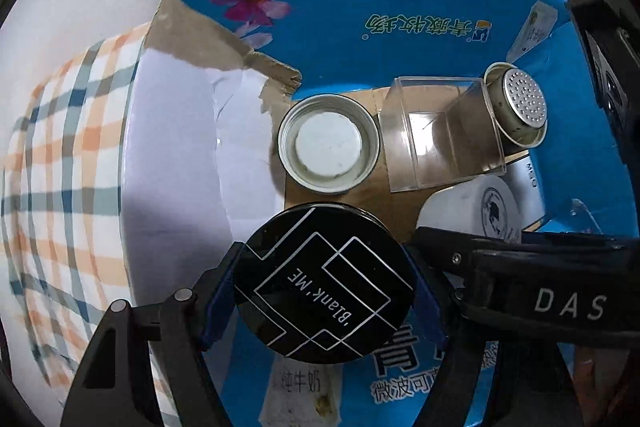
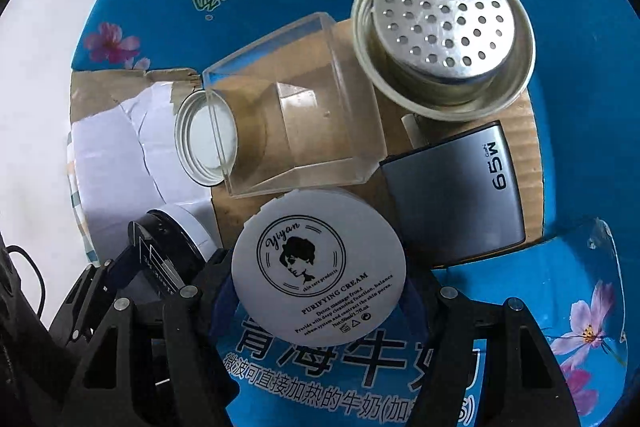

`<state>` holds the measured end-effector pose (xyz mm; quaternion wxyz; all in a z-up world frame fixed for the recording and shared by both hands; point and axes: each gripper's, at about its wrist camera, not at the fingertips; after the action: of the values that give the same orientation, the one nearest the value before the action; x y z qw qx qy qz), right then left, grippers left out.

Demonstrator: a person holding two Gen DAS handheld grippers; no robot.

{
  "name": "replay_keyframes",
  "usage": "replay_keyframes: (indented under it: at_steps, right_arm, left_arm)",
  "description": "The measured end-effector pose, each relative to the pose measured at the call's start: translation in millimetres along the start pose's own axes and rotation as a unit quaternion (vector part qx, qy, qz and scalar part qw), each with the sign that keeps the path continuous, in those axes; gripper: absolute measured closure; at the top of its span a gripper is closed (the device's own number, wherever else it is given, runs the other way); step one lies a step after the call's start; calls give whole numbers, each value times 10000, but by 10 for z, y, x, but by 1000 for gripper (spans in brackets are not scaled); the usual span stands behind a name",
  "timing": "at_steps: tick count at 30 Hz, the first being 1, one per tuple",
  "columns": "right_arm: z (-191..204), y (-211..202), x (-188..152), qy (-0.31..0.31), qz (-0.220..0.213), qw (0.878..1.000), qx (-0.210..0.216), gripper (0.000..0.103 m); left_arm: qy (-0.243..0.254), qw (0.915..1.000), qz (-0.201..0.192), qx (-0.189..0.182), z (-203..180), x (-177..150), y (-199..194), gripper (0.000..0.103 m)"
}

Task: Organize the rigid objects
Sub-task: 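Lower the compact and cream jar into the blue box and open both tools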

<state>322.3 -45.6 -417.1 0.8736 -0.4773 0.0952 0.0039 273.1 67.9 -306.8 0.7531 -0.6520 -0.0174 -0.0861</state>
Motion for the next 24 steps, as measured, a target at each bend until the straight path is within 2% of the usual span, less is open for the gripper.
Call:
replay_keyframes:
  at_steps: [9, 12, 20, 23, 24]
  right_arm:
    - [-22, 4, -32, -39, 65, 9998, -169, 31]
    - [-42, -9, -57, -1, 55, 9998, -191, 27]
    - [-55, -78, -116, -57, 6, 9996, -293, 17]
    - [-50, -189, -177, -175, -75, 9991, -372, 8]
    - [-34, -237, -199, -256, -132, 9986, -444, 3]
  left_arm:
    - [78, 9996, 221, -124, 5, 22, 0, 29]
    - [166, 9995, 278, -51, -15, 39, 30, 28]
    - [171, 9995, 255, -48, -65, 5, 35, 11]
    - [110, 9997, 232, -10, -21, -6, 17, 0]
    - [98, 9996, 248, -77, 4, -17, -2, 0]
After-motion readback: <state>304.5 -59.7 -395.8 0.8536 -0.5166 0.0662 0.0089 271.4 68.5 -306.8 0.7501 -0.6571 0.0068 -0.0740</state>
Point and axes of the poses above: each gripper's, at about its wrist camera, not at the fingertips, and y roughly the way its jaws point, z to its left, x to its top, and after that the axes turned 7 degrees about x, right-handed
